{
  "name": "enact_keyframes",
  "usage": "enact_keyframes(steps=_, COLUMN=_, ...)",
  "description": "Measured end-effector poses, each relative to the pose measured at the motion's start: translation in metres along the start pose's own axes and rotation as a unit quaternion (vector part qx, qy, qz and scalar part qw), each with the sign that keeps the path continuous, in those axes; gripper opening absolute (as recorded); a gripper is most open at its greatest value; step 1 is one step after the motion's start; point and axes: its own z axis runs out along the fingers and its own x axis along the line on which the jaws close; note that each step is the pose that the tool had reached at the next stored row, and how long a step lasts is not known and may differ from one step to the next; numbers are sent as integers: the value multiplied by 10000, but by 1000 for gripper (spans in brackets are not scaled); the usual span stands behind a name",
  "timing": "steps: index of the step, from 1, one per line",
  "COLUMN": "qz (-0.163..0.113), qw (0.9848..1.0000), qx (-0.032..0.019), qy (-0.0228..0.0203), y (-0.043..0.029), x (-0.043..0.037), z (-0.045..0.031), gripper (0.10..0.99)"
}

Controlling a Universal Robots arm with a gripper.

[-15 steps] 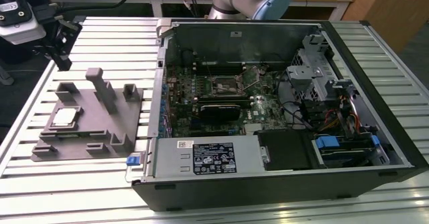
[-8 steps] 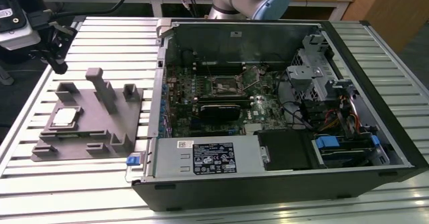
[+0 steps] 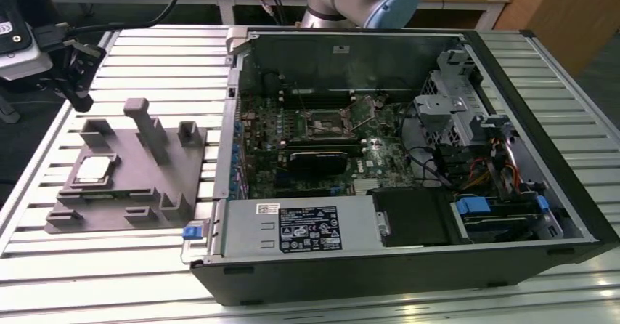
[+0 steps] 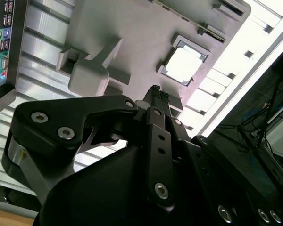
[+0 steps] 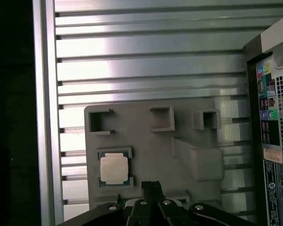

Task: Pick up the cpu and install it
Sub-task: 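Reach for the cpu, then pick up the cpu and move it towards the insertion slot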

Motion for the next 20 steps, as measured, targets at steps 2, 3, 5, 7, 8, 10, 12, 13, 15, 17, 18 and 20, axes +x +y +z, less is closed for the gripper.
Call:
enact_keyframes(steps=2, qz=0, qw=10000, qx=1, qy=1, y=-3, x=22, z=22, gripper=106)
enact_keyframes(steps=3, qz=0, qw=10000, qx=1, qy=1, y=-4, x=33, z=32, gripper=106)
enact_keyframes(steps=5, qz=0, qw=10000, qx=1, qy=1, y=-7, x=53, z=51, gripper=106)
enact_keyframes(steps=7, qz=0, qw=10000, qx=2, qy=1, y=-8, x=68, z=66, gripper=106)
enact_keyframes(steps=8, qz=0, qw=10000, qx=2, qy=2, y=-9, x=75, z=67, gripper=106)
enact_keyframes(steps=10, qz=-1, qw=10000, qx=2, qy=2, y=-9, x=76, z=68, gripper=106)
enact_keyframes(steps=12, qz=0, qw=10000, qx=2, qy=1, y=-10, x=82, z=68, gripper=106)
enact_keyframes(steps=13, qz=0, qw=10000, qx=2, qy=1, y=-10, x=82, z=69, gripper=106)
enact_keyframes(steps=15, qz=0, qw=10000, qx=1, qy=0, y=-10, x=84, z=71, gripper=106)
enact_keyframes(steps=17, qz=0, qw=10000, qx=1, qy=1, y=-10, x=88, z=73, gripper=106)
enact_keyframes(steps=18, qz=0, qw=10000, qx=2, qy=1, y=-10, x=90, z=76, gripper=106)
enact_keyframes(steps=20, qz=-1, qw=10000, qx=2, qy=1, y=-11, x=94, z=83, gripper=106)
